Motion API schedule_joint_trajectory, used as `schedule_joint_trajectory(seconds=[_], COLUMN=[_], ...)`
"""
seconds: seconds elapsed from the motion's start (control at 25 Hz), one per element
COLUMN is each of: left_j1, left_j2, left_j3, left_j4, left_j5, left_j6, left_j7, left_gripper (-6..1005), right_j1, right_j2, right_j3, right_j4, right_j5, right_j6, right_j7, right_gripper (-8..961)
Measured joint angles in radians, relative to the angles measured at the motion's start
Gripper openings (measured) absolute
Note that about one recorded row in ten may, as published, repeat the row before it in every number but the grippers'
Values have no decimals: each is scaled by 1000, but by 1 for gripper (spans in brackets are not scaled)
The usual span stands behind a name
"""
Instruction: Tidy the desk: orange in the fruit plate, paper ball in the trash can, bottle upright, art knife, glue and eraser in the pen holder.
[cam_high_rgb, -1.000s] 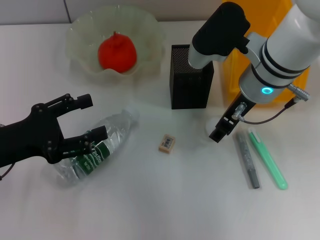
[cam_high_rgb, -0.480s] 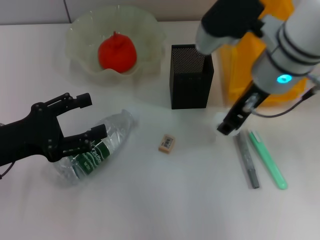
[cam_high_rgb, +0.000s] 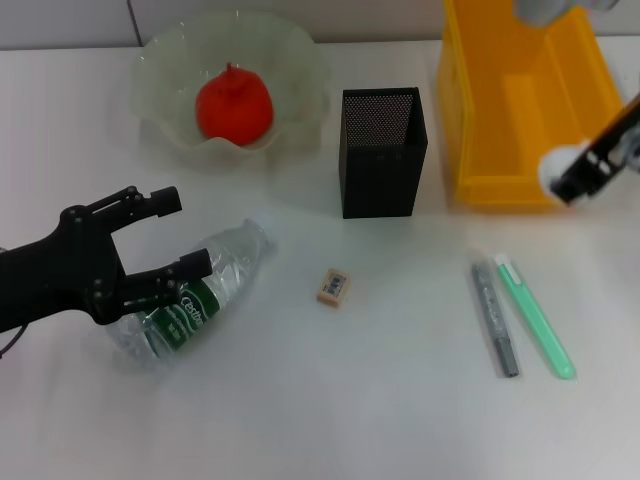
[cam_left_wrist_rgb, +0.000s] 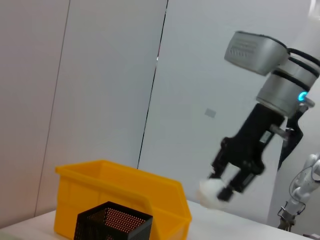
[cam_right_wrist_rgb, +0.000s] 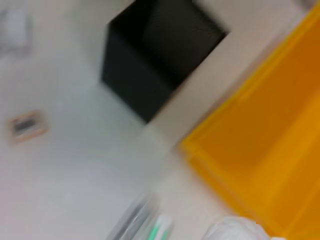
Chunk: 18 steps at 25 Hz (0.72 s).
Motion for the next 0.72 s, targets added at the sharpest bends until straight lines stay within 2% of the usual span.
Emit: schedule_joint_trajectory(seconds=[0.12,0.16,0.24,0.32,0.36,0.52,0.72], left_j1=[-1,-1,-5,-6,-5,-2,-5], left_j2=[0,0,1,2,4,7,14], left_j3=[-1,-1,-1,-2,-2,-2,-2], left_j4=[-14,-14,-24,-27,-27,-23,-18], left_j5=[0,0,0,1,1,2,2], left_j6=[-1,-1,-2,-2,-1,1,1], left_j7=[11,11,12,13,13,12,2], left_gripper=[860,860,861,861,861,860,860], right_j1=[-69,-69,-98,-137,-137,-159,-193], right_j2=[0,0,2,3,3,2,3], right_j3=[24,24,33,31,31,49,54], right_j4=[-13,-13,5,64,64,156,171], right_j5=[0,0,0,0,0,3,20], right_j6=[169,169,254,407,407,543,593], right_j7=[-29,-29,-45,-76,-76,-82,-92], right_gripper=[469,469,468,468,471,485,502])
